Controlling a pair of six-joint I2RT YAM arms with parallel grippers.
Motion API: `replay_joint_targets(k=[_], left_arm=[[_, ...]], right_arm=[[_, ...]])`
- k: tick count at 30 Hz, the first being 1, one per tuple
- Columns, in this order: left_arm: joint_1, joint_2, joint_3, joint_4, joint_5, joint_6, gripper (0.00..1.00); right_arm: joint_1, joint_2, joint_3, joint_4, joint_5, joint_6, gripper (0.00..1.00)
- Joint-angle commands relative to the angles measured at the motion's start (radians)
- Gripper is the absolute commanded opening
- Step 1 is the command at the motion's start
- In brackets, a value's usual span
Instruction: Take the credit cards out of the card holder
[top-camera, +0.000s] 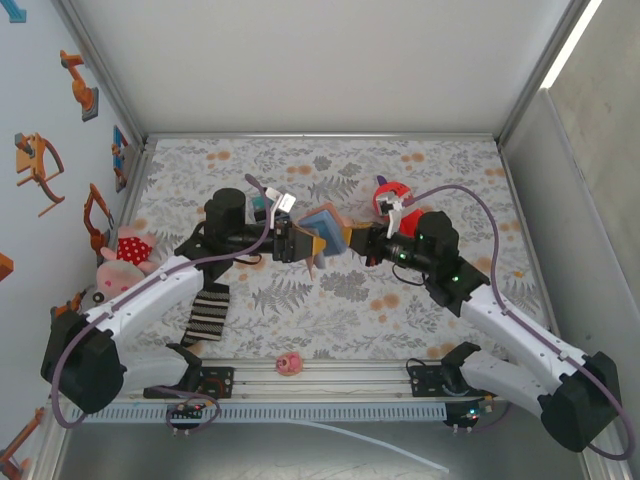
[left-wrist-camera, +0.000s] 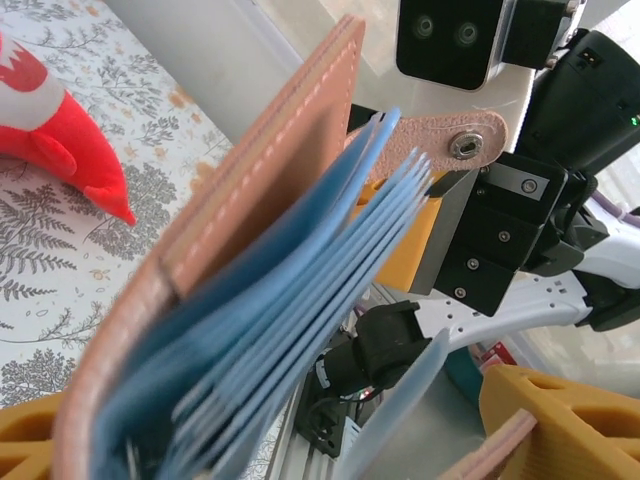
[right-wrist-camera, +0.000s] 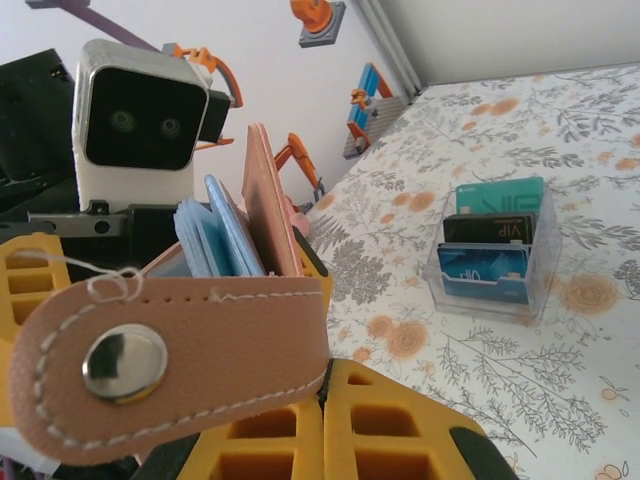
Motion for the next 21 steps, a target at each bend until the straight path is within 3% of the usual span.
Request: replay_joint_targets(k=[1, 7, 12, 21], left_arm=[[-0.001, -0.001, 0.008, 0.01, -0.015, -0.011, 0.87], [-0.006, -0.002, 0.005, 0.008, -0.088, -0.009, 0.9], [-0.016, 0.0, 0.017, -0.008, -0.166, 0.006, 0.82], [-0.056, -0.023, 0.043, -0.109, -0.424, 0.071, 0.78]], right_arm=[[0.002, -0.012, -0.001, 0.062, 0.073, 0.03, 0.0], [0.003, -0.025, -0.004, 0.061, 0.112, 0.045, 0.0], [0.003, -0.025, -0.005, 0.063, 0.123, 0.048, 0.0], [0.003, -0.028, -0.002, 0.064, 0.12, 0.051, 0.0]])
